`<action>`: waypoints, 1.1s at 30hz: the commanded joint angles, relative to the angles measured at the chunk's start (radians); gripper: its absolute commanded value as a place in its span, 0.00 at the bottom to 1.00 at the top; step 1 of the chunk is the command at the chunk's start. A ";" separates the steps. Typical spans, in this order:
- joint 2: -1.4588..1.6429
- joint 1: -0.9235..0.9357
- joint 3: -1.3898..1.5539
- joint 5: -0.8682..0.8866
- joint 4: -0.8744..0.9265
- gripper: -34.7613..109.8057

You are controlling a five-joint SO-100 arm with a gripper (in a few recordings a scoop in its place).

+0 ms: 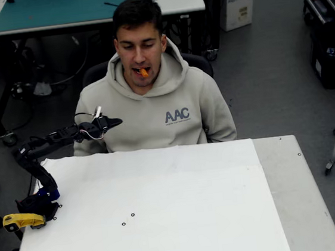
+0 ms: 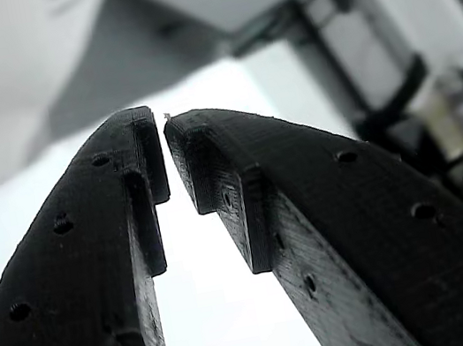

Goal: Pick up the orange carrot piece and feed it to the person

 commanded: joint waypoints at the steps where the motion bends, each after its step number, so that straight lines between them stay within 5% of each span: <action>1: 0.224 -0.012 0.178 0.155 0.000 0.22; 21: 0.864 -0.101 0.810 0.420 0.015 0.22; 33: 1.091 -0.198 0.828 0.541 0.578 0.22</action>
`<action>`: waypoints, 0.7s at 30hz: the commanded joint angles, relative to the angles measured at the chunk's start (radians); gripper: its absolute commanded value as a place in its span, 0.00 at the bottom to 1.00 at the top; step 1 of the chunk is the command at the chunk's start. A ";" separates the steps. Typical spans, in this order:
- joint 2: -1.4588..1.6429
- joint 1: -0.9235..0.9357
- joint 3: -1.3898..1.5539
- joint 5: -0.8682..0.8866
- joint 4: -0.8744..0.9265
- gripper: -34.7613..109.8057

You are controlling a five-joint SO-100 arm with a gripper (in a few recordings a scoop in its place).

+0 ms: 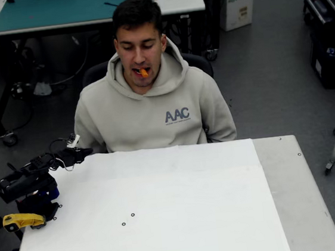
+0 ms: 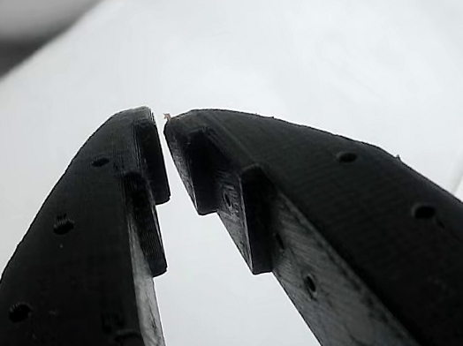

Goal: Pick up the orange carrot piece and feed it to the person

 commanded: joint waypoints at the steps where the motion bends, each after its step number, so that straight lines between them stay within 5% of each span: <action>1: 0.107 -0.043 -0.017 0.023 0.201 0.22; 10: 0.130 -0.057 -0.066 0.037 0.523 0.23; 21: 0.138 -0.057 -0.071 0.026 0.546 0.22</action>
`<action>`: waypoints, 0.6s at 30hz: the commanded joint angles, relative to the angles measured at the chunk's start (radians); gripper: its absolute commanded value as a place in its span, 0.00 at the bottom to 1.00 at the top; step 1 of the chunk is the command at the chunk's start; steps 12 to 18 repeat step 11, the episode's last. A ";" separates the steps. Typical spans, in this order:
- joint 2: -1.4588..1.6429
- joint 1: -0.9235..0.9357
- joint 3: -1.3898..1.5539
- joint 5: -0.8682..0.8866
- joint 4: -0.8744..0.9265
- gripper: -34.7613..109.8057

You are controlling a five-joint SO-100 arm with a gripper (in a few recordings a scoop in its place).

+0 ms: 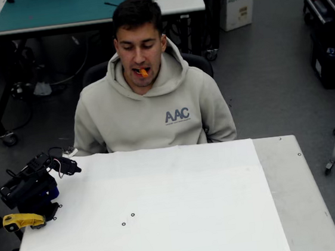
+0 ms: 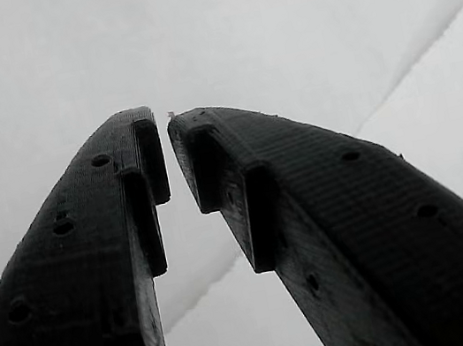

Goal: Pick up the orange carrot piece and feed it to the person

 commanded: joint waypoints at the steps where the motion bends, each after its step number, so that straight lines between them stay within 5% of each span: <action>1: 0.020 -0.018 -0.071 -0.012 0.005 0.22; 18: 0.009 -0.011 -0.071 -0.012 0.005 0.23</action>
